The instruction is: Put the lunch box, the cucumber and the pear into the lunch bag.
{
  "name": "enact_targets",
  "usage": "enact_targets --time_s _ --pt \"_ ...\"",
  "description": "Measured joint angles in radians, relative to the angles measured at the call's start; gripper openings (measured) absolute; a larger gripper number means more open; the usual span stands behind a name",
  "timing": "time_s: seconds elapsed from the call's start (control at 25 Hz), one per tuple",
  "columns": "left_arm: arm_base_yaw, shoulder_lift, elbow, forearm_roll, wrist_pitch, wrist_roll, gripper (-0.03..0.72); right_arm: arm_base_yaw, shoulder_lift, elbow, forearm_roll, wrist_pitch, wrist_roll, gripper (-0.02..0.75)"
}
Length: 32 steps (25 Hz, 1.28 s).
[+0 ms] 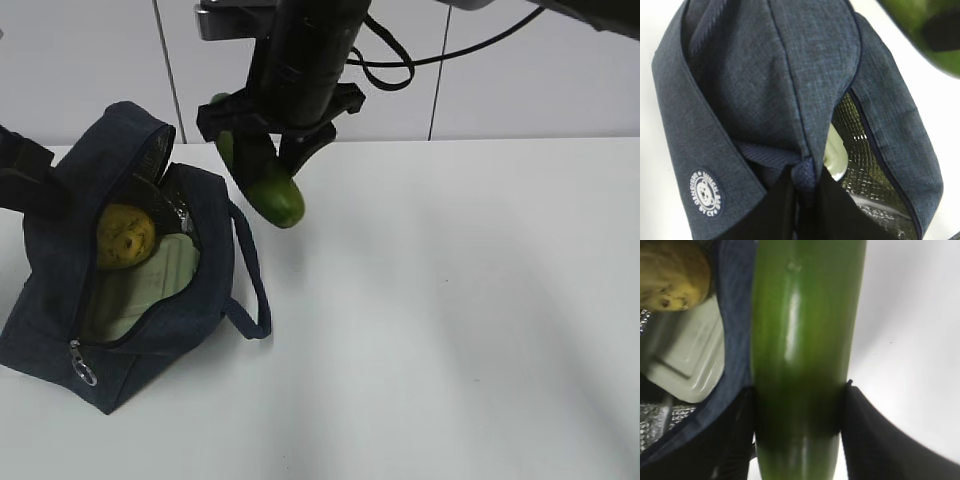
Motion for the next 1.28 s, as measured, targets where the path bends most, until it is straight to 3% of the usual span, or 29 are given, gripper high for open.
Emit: enact_targets --time_s 0.2,0.4,1.0,1.28 --pt "0.000 0.000 0.000 -0.010 -0.005 0.000 0.017 0.002 0.000 0.000 0.156 0.007 -0.051 0.351" --pt "0.000 0.000 0.000 -0.015 -0.006 0.000 0.017 0.002 0.000 -0.002 0.232 0.013 -0.061 0.351" --pt "0.000 0.000 0.000 -0.018 -0.008 0.000 0.017 0.038 0.018 0.000 0.229 0.013 -0.063 0.350" --pt "0.000 0.000 0.000 -0.018 -0.011 -0.002 0.017 0.040 -0.030 0.084 0.191 0.013 -0.077 0.350"
